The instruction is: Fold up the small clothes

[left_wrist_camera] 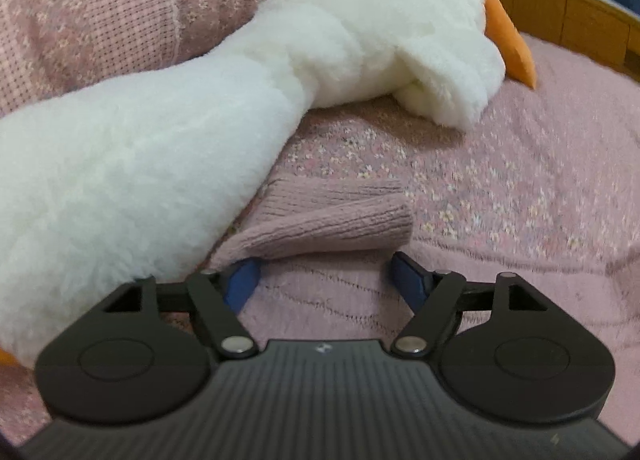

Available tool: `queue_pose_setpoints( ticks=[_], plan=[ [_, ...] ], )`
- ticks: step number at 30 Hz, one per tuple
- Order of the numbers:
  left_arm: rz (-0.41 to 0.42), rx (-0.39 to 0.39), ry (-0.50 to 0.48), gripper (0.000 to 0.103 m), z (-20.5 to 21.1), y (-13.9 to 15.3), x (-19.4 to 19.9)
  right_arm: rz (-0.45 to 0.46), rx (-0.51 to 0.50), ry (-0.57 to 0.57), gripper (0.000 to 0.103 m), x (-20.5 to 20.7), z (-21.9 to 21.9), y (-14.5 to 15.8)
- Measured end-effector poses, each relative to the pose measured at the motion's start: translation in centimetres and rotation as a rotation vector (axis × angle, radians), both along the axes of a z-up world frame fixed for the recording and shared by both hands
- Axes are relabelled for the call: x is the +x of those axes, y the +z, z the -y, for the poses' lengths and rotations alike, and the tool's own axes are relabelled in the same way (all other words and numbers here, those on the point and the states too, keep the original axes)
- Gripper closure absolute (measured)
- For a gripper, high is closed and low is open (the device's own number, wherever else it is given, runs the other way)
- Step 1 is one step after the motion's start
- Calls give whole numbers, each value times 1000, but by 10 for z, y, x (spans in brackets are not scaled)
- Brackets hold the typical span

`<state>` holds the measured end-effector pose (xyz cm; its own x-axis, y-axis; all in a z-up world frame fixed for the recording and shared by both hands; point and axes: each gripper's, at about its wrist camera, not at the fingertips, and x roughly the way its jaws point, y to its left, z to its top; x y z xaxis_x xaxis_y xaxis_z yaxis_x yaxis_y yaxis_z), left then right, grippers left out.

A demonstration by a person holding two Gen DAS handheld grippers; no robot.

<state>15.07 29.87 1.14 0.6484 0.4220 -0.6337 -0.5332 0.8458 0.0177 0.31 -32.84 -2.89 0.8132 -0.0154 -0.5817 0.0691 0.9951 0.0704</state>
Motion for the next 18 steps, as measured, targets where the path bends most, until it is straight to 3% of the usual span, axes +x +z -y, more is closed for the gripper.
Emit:
queue_pose_setpoints(
  ticks=[1, 3, 4, 9, 18],
  plan=[
    [9, 7, -3, 43, 0, 0, -1, 2, -1, 0, 0, 0, 0, 0],
    [17, 24, -13, 90, 0, 0, -2, 4, -9, 0, 0, 0, -2, -1],
    [29, 9, -27, 95, -1, 2, -4, 5, -12, 0, 0, 1, -2, -1],
    [112, -16, -92, 98, 5, 23, -21, 8, -13, 0, 0, 0, -3, -2],
    [318, -108, -243, 98, 55, 98, -50, 15, -12, 0, 0, 0, -2, -2]
  ],
)
